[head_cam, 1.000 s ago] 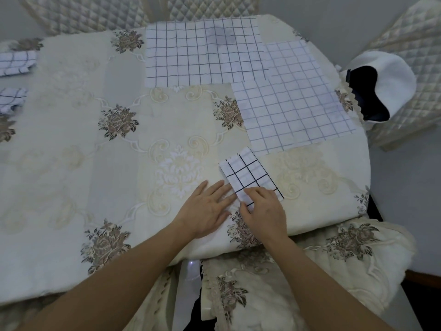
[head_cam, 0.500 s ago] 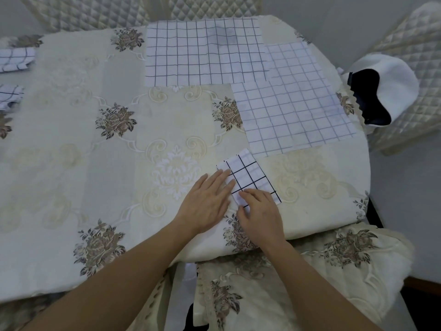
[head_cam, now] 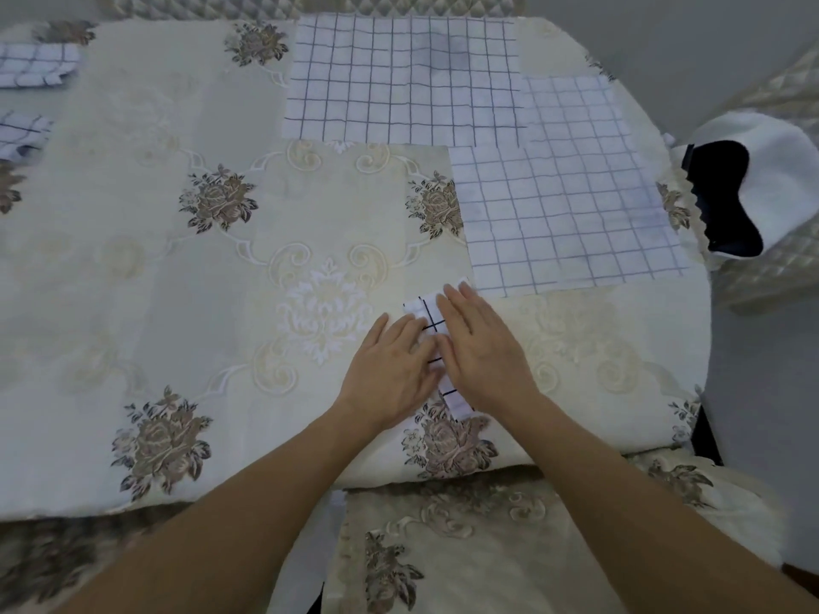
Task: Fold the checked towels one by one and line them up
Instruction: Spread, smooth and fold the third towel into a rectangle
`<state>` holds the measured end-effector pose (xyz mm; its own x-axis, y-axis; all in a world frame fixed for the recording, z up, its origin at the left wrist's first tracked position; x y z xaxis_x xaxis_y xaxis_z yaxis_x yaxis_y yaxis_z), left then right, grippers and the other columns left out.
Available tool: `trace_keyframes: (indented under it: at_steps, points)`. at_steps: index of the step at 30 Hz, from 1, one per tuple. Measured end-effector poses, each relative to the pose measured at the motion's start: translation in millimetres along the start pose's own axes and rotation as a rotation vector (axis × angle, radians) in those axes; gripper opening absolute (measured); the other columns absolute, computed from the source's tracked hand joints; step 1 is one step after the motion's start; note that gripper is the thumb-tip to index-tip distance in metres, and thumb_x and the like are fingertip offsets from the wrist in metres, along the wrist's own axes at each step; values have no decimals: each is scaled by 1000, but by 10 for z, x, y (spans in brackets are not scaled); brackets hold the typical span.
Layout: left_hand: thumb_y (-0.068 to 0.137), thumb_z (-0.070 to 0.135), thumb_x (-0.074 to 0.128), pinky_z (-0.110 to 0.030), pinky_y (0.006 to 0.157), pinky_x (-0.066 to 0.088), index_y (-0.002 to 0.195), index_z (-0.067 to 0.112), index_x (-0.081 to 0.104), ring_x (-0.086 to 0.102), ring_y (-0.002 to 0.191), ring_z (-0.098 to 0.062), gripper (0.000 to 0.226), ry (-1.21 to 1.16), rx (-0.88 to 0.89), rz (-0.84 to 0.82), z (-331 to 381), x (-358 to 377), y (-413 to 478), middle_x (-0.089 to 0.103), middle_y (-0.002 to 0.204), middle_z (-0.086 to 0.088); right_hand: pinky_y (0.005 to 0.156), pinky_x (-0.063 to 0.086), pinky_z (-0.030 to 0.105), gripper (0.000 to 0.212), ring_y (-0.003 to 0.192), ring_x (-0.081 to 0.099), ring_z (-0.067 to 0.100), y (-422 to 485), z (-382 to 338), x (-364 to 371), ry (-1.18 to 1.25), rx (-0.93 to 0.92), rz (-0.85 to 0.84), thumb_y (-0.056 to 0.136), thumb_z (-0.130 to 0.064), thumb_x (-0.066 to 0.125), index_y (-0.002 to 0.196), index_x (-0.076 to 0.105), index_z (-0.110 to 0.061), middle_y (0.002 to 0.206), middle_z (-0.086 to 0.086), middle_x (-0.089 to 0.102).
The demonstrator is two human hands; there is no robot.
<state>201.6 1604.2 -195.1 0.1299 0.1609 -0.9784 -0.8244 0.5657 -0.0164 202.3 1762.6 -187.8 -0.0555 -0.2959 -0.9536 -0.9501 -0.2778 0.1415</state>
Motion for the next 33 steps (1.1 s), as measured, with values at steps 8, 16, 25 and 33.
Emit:
trace_keyframes:
  at_steps: [8,16,25,33]
  points:
    - [99,69,21,-47,123,20,157,11,23,14,153,-21,82,106,-219,-111,96,158,-102,14,166,-8,124,15,42,85,154,8,23,101,320,182,-65,-150,-250,100,-66,8,157,19,-4,165,12,15]
    - [95,67,23,-45,125,9,159,11,10,-2,154,-16,85,55,-314,-156,166,115,-97,-2,167,-2,124,15,44,87,154,6,27,65,532,218,-116,-171,-245,100,-66,14,156,15,0,165,17,9]
    - [104,55,12,-43,125,10,159,10,4,-11,153,-14,71,19,-377,-46,583,260,92,-5,167,-4,124,16,46,86,154,-3,26,60,529,248,-98,-160,-259,97,-64,-1,158,7,-3,166,16,-1]
    - [85,88,16,-48,123,12,157,3,2,-12,153,-21,113,163,-301,-166,359,226,-54,-10,166,-13,125,11,44,89,154,-4,25,61,545,267,-138,-163,-242,98,-69,14,158,5,-4,166,15,-3]
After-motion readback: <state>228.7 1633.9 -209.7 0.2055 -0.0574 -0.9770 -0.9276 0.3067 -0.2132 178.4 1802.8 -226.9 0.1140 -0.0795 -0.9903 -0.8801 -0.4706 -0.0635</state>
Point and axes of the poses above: each hand's wrist, its own y-axis towards the middle knuckle, its own x-axis out of the palm, z = x × y, the point moved 2 cm from there along y, towards the middle knuckle
